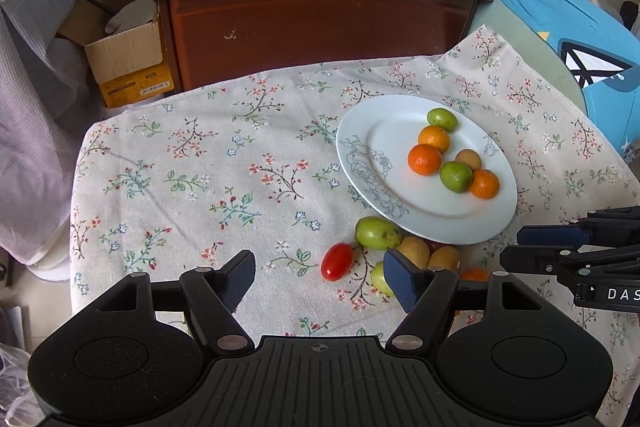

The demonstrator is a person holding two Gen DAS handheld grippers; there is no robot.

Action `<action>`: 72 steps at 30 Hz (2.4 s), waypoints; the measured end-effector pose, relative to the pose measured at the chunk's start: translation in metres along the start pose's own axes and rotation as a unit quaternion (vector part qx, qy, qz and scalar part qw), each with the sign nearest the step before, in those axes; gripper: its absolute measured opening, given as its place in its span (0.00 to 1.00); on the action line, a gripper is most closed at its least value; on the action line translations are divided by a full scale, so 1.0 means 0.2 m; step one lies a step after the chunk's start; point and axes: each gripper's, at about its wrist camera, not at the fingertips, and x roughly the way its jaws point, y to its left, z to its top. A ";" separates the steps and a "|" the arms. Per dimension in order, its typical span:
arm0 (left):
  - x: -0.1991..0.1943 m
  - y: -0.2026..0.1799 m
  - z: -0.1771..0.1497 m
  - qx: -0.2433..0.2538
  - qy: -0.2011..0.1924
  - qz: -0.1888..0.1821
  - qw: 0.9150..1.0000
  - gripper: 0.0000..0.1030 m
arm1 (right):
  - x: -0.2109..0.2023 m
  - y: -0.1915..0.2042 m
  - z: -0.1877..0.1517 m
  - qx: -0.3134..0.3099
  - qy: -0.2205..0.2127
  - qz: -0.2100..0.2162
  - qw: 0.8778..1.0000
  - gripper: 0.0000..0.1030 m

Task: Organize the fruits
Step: 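Move the right gripper to a mandarin while the left gripper reaches the red cherry tomato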

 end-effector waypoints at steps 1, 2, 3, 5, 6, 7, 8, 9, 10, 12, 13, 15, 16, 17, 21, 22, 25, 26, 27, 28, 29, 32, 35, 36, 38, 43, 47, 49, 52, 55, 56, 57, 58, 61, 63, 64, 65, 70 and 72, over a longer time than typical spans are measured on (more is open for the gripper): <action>0.00 0.00 -0.01 0.003 0.004 -0.002 1.000 0.69 | -0.01 0.01 -0.01 -0.003 0.002 0.001 1.000 0.33; 0.00 -0.01 -0.03 0.006 0.005 -0.003 1.000 0.69 | -0.01 0.02 -0.02 -0.005 0.003 0.001 1.000 0.33; -0.01 -0.01 -0.04 0.011 0.004 -0.002 1.000 0.69 | -0.01 0.03 -0.04 -0.006 0.005 0.002 1.000 0.33; -0.02 -0.02 -0.06 0.017 0.004 0.002 1.000 0.69 | -0.02 0.04 -0.06 -0.005 0.008 0.003 1.000 0.33; -0.03 -0.02 -0.08 0.017 0.005 0.002 1.000 0.69 | -0.02 0.04 -0.07 -0.005 0.011 0.004 1.000 0.33; -0.03 -0.02 -0.09 0.015 0.007 0.001 1.000 0.69 | -0.02 0.05 -0.08 -0.005 0.012 0.004 1.000 0.33; -0.03 -0.02 -0.10 0.014 0.008 0.000 1.000 0.69 | -0.02 0.05 -0.09 -0.007 0.013 0.003 1.000 0.33; -0.04 -0.02 -0.11 0.013 0.010 0.000 1.000 0.69 | -0.03 0.06 -0.10 -0.008 0.015 0.003 1.000 0.33; -0.04 -0.02 -0.12 0.014 0.011 0.001 1.000 0.69 | -0.03 0.06 -0.11 -0.009 0.017 0.004 1.000 0.33; -0.04 -0.02 -0.14 0.016 0.014 0.001 1.000 0.69 | -0.02 0.07 -0.12 -0.012 0.020 0.005 1.000 0.34; -0.05 -0.02 -0.15 0.017 0.015 0.001 1.000 0.69 | -0.02 0.08 -0.13 -0.013 0.021 0.003 1.000 0.35; -0.05 -0.02 -0.16 0.017 0.019 0.003 1.000 0.70 | -0.02 0.08 -0.14 -0.016 0.024 0.000 1.000 0.35; -0.05 -0.02 -0.17 0.018 0.022 0.004 1.000 0.70 | -0.01 0.08 -0.15 -0.016 0.026 -0.001 1.000 0.35; -0.05 -0.02 -0.18 0.019 0.025 0.006 0.999 0.70 | 0.00 0.08 -0.15 -0.017 0.028 -0.002 0.999 0.35; -0.05 -0.03 -0.22 0.027 0.034 0.012 0.999 0.70 | 0.03 0.06 -0.16 -0.015 0.035 -0.009 0.999 0.35; -0.04 -0.02 -0.23 0.029 0.036 0.010 0.999 0.70 | 0.04 0.06 -0.16 -0.015 0.036 -0.009 0.999 0.36; -0.03 -0.01 -0.23 0.025 0.038 0.006 0.999 0.70 | 0.07 0.06 -0.15 -0.020 0.037 -0.008 0.999 0.40; -0.03 0.00 -0.23 0.022 0.038 0.004 0.999 0.70 | 0.08 0.06 -0.15 -0.021 0.035 -0.008 0.999 0.40; -0.02 0.00 -0.23 0.018 0.037 0.004 0.999 0.70 | 0.08 0.06 -0.15 -0.019 0.035 -0.006 0.999 0.40; -0.02 0.01 -0.22 0.016 0.036 0.003 0.999 0.70 | 0.09 0.05 -0.15 -0.017 0.036 -0.004 0.999 0.40; -0.02 0.01 -0.22 0.017 0.035 0.003 0.999 0.70 | 0.10 0.05 -0.14 -0.015 0.035 -0.004 0.999 0.40; -0.01 0.00 -0.22 0.021 0.035 0.005 0.999 0.70 | 0.12 0.05 -0.14 -0.022 0.032 -0.005 0.999 0.40; 0.00 0.01 -0.21 0.013 0.033 0.007 0.999 0.70 | 0.15 0.04 -0.14 -0.017 0.036 -0.004 0.999 0.39; 0.00 0.02 -0.21 0.008 0.031 0.006 0.999 0.70 | 0.16 0.04 -0.14 -0.015 0.037 -0.004 0.999 0.36; 0.01 0.03 -0.20 -0.005 0.026 0.003 1.000 0.70 | 0.16 0.04 -0.14 -0.018 0.035 0.003 0.999 0.30; 0.03 0.04 -0.16 -0.014 0.012 -0.005 1.000 0.70 | 0.15 0.08 -0.15 -0.039 0.043 -0.005 0.998 0.30; 0.07 0.03 -0.13 0.001 0.006 -0.009 1.000 0.69 | 0.14 0.07 -0.15 -0.030 0.050 -0.002 0.998 0.30; 0.09 0.02 -0.12 0.014 0.004 -0.009 1.000 0.67 | 0.14 0.08 -0.15 -0.029 0.051 -0.003 0.998 0.30; 0.13 0.02 -0.11 0.017 0.001 -0.015 1.000 0.67 | 0.14 0.08 -0.15 -0.031 0.052 -0.002 0.998 0.30; 0.15 0.04 -0.08 0.010 -0.004 -0.024 1.000 0.59 | 0.14 0.09 -0.15 -0.032 0.052 -0.002 0.998 0.30; 0.15 0.04 -0.08 0.006 -0.005 -0.027 1.000 0.59 | 0.14 0.09 -0.15 -0.033 0.052 -0.002 0.998 0.30; 0.16 0.04 -0.07 0.003 -0.006 -0.030 1.000 0.58 | 0.14 0.09 -0.15 -0.032 0.052 -0.002 0.998 0.30; 0.17 0.04 -0.07 0.001 -0.006 -0.033 0.999 0.56 | 0.15 0.09 -0.15 -0.032 0.053 -0.001 0.998 0.31; 0.19 0.02 -0.05 0.008 -0.003 -0.038 0.999 0.55 | 0.15 0.09 -0.15 -0.032 0.053 -0.002 0.998 0.31; 0.21 0.01 -0.05 0.013 -0.001 -0.038 0.999 0.54 | 0.15 0.09 -0.15 -0.032 0.053 -0.002 0.998 0.31; 0.22 0.01 -0.05 0.012 -0.002 -0.038 0.999 0.51 | 0.15 0.09 -0.15 -0.032 0.053 -0.002 0.998 0.31; 0.22 0.01 -0.04 0.010 -0.002 -0.038 0.999 0.49 | 0.15 0.09 -0.15 -0.032 0.053 -0.002 0.998 0.31; 0.27 0.02 -0.03 0.004 0.008 -0.041 0.999 0.38 | 0.15 0.09 -0.15 -0.034 0.053 -0.002 0.998 0.31; 0.27 0.01 -0.03 0.010 0.008 -0.040 0.999 0.38 | 0.16 0.09 -0.15 -0.033 0.053 -0.002 0.998 0.31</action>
